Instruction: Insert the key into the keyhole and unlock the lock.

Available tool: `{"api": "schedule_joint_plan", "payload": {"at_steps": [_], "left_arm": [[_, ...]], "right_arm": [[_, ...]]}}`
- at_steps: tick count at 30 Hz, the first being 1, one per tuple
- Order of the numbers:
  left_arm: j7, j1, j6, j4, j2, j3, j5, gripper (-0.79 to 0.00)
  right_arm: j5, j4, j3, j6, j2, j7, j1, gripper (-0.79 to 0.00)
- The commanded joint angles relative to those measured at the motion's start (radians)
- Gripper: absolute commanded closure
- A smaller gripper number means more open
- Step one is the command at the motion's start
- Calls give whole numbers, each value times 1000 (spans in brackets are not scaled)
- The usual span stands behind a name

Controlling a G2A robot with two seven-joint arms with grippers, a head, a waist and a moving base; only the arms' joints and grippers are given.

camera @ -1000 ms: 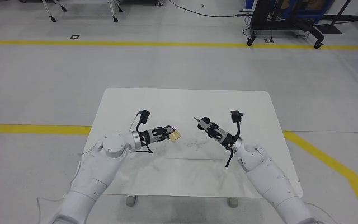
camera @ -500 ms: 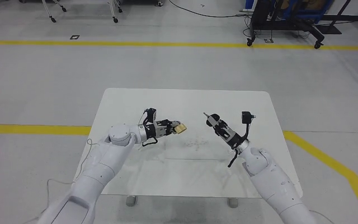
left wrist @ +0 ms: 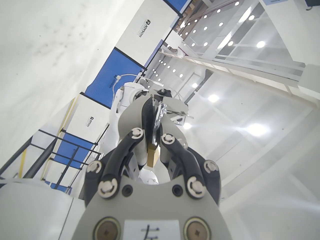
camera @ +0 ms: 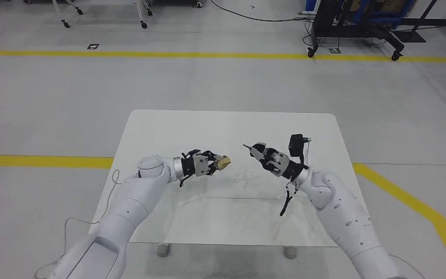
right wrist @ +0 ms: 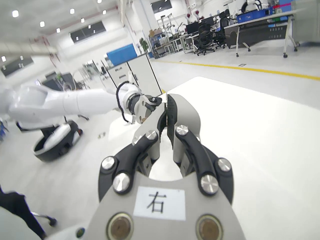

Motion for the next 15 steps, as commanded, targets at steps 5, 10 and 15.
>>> {"api": "schedule_joint_plan", "payload": {"at_steps": [5, 10, 15], "left_arm": [[-11, -107, 21, 99, -45, 53, 18, 0], [-23, -126, 14, 119, -56, 66, 27, 0], [-23, -126, 14, 119, -56, 66, 27, 0]], "right_arm": [[-501, -94, 20, 79, 22, -224, -31, 0], [-501, -94, 20, 79, 22, -224, -31, 0], [-501, -94, 20, 79, 22, -224, -31, 0]]}}
